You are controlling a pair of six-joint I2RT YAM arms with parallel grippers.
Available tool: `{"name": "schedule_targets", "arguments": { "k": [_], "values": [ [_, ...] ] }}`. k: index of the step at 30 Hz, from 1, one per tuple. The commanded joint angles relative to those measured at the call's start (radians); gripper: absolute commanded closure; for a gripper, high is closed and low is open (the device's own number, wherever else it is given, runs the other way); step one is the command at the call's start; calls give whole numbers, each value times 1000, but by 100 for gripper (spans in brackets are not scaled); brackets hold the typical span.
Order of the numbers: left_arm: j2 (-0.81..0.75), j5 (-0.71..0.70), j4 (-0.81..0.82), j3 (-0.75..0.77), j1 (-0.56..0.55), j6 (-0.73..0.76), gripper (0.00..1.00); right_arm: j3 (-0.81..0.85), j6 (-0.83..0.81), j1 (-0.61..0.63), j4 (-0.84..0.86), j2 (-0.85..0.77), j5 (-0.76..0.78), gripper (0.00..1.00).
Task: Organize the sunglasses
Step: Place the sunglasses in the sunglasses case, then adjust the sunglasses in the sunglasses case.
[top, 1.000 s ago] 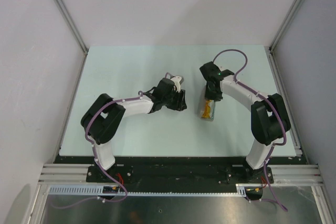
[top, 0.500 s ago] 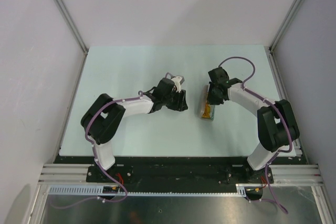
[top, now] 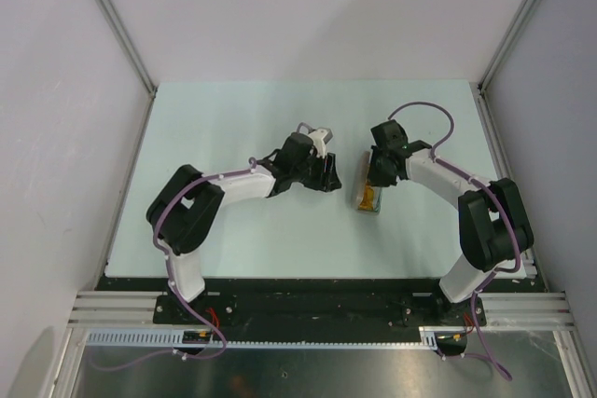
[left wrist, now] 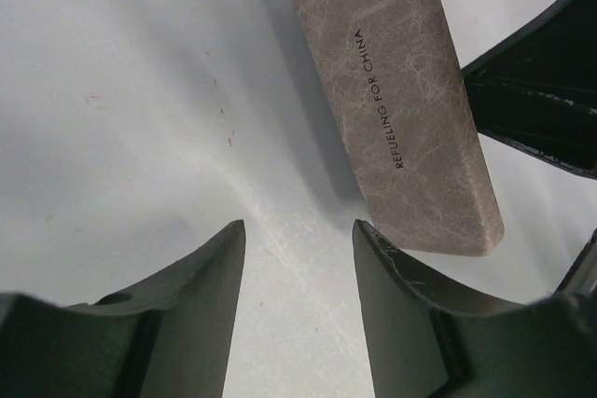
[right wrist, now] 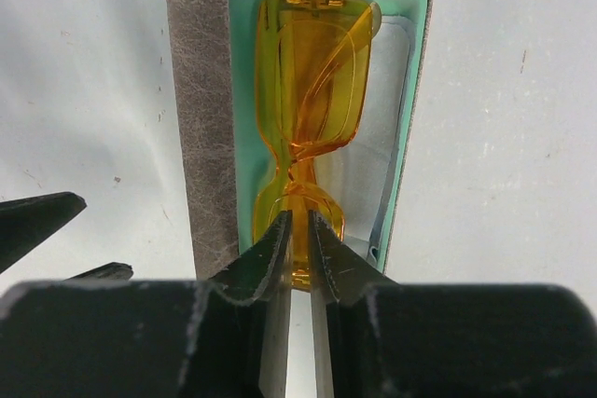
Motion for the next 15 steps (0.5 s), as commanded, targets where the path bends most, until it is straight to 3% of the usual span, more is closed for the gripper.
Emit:
{"name": "schedule_targets", "arguments": {
  "k": [1,15],
  "values": [
    [23,46,33,47,-24,-30,45,-6,-12,-3,-2,3,-1,85],
    [80,61,52,85,-55,-50,45,-46,-21,-13,0,35,-10,87]
  ]
}}
